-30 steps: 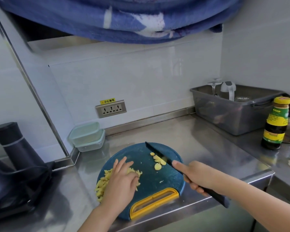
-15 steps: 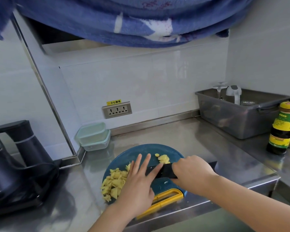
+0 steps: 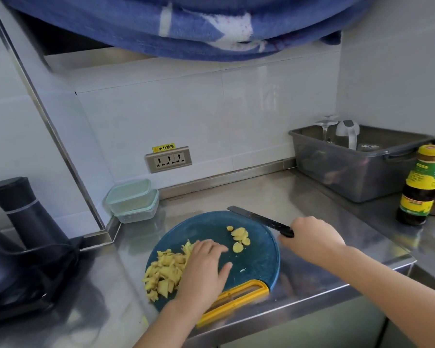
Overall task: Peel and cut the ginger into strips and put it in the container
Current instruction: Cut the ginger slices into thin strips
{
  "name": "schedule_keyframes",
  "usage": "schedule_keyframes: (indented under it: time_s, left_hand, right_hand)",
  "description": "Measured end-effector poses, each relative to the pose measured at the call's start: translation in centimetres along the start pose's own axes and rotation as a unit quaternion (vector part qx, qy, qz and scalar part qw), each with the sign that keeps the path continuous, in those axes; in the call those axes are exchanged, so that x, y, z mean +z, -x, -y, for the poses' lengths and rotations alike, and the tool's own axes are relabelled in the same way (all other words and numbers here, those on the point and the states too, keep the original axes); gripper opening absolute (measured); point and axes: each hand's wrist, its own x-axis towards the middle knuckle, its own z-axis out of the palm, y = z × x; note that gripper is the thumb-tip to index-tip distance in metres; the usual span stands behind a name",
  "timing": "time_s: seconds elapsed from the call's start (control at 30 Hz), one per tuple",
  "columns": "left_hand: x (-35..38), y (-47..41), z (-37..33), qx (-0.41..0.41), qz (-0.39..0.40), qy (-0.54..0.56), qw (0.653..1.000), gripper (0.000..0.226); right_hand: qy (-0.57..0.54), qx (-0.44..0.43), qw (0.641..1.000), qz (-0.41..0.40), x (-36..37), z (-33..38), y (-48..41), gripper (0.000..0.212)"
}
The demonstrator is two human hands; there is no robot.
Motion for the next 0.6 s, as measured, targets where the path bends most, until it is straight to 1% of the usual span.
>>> schedule_keyframes:
  time_s: [0.13,0.23,0.33,0.43,0.47,0.5,0.6]
  left_hand:
    - [1.4,-0.6,-1.6,0.044,0.034,0.076,0.995,0.023]
    - [2.0,-0.8,-0.8,0.050,0.022,0.076,0.996,0.010]
    - [1.5,-0.8,1.0,0.041,0.003,0.013,0.999,0.013]
    - [0.8,-1.3,2.9,0.024,-0.003,-0.041,0.999,0.009]
    - [0.7,-1.7,3.4,0.018,-0.008,-0.035,0.999,0.007]
    - [0.5,-2.1,3.7,0.011,-0.016,-0.021,1.000,0.010]
    - [0.2,-4.3,3.6,-0.022,-0.002,0.040,0.999,0.027]
  right_hand:
    - [-0.074,0.028,0.997,0.013,2.2,-0.5,-1.2,0.042]
    - [-0.055,0.018,0.998,-0.023,3.2,-0.9,-1.8,0.041]
    - [0.007,-0.006,0.998,-0.062,4.1,-1.1,-2.7,0.046]
    - [0.042,-0.013,0.996,-0.074,5.0,-1.0,-3.9,0.048]
    - [0.046,-0.011,0.996,-0.074,5.3,-1.0,-4.2,0.047]
    - [0.050,-0.009,0.996,-0.075,5.6,-0.9,-4.5,0.047]
    - [0.059,-0.012,0.994,-0.090,6.5,-1.0,-5.1,0.046]
